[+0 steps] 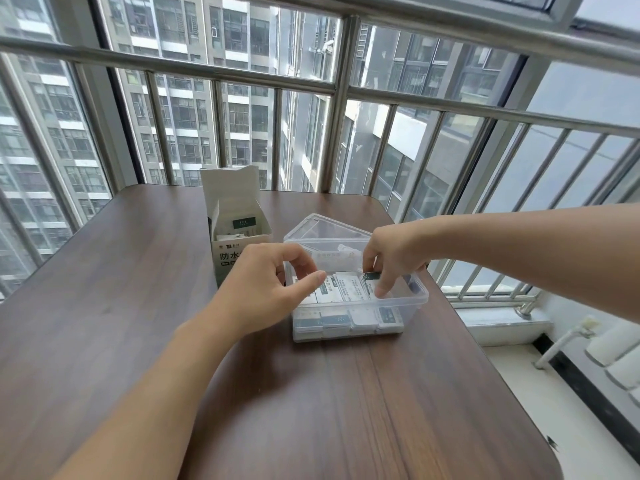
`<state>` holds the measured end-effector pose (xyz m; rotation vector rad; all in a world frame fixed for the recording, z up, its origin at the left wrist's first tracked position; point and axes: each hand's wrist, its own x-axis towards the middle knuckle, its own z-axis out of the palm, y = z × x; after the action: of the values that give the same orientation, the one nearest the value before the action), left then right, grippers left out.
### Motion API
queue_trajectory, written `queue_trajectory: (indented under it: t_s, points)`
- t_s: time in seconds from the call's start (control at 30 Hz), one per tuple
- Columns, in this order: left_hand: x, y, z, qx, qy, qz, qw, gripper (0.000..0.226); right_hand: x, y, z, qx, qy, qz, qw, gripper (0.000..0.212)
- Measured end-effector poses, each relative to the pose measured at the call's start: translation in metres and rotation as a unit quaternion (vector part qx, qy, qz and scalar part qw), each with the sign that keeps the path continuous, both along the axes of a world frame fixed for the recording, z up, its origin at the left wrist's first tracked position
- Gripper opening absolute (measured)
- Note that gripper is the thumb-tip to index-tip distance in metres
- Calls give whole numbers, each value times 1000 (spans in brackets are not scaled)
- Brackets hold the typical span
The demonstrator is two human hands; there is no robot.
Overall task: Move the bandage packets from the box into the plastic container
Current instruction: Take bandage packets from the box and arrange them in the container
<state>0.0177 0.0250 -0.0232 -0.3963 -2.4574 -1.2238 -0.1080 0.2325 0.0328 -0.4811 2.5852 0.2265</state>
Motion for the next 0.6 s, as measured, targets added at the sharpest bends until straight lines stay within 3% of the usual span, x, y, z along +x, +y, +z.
queue_trajectory:
  t_s: [0.2,0.47,0.6]
  points:
    - [1,2,0,5,-5,-2,1000,18,6,-1,1,-6,9,5,1000,51]
    - [1,6,-2,18,3,-6,1000,22,29,-19,11,120,112,106,981,49]
    - [1,6,-5,21,7,-9,1000,23,34,-31,3,162,92,108,976,51]
